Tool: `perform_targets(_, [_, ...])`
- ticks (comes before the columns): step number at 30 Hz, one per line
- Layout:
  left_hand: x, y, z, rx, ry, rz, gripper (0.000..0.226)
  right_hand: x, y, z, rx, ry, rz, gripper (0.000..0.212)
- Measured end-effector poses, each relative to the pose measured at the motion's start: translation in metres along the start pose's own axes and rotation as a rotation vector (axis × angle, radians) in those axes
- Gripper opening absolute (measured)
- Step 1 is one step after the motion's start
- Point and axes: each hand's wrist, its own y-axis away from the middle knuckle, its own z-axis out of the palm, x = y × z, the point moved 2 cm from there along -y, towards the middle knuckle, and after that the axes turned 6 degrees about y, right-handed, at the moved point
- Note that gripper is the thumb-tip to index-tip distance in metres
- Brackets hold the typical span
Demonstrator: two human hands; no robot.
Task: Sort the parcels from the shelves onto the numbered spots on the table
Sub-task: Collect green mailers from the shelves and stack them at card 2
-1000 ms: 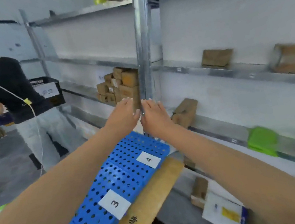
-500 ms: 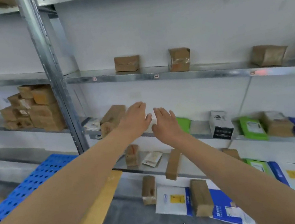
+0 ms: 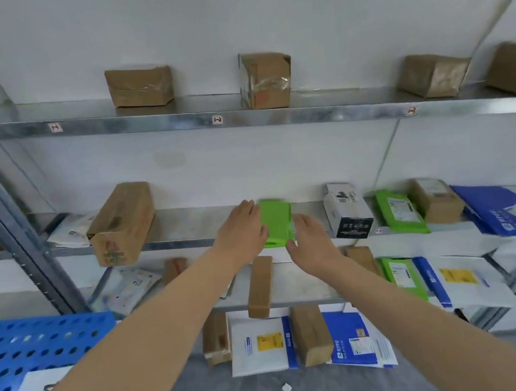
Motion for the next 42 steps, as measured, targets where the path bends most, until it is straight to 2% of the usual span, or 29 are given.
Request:
perform_targets(7, [-0.058,-0.087,0.045,-0.068,0.032,0.015,0.048,0.014,-0.087,0.028,-0.114,0.077,-0.062,0.056])
perform_targets(15, [-0.108,-0.16,0.102,-0.195,0.05,-0.021,0.058,0.043,-0.18,0.067,-0.197,0.009,0.132,0.057])
perform_targets(20, [-0.121,-0.179,0.131,-0.293,0.04,-0.102,0.056,0.06,-0.211,0.088,-0.294,-0.065,0.298,0.059])
perform_targets(25, [-0.129,-0.191,0.15,-0.347,0.067,-0.316,0.039,0.071,-0.234,0.114,-0.401,-0.093,0.367,0.059])
perform_targets(31, [-0.132,-0.198,0.176,-0.424,0.108,-0.449,0.04,0.086,-0.246,0.133,-0.467,-0.08,0.438,0.056])
perform_targets(36, [-0.124,-0.194,0.198,-0.364,0.134,-0.555,0.039,0.091,-0.245,0.146,-0.463,-0.188,0.526,0.071])
perform_targets(39, [-0.111,-0.188,0.205,-0.284,0.162,-0.601,0.037,0.092,-0.243,0.148,-0.446,-0.193,0.546,0.069])
perform_targets(42, [-0.104,-0.186,0.208,-0.219,0.252,-0.683,0.032,0.096,-0.242,0.145,-0.432,-0.314,0.562,0.062])
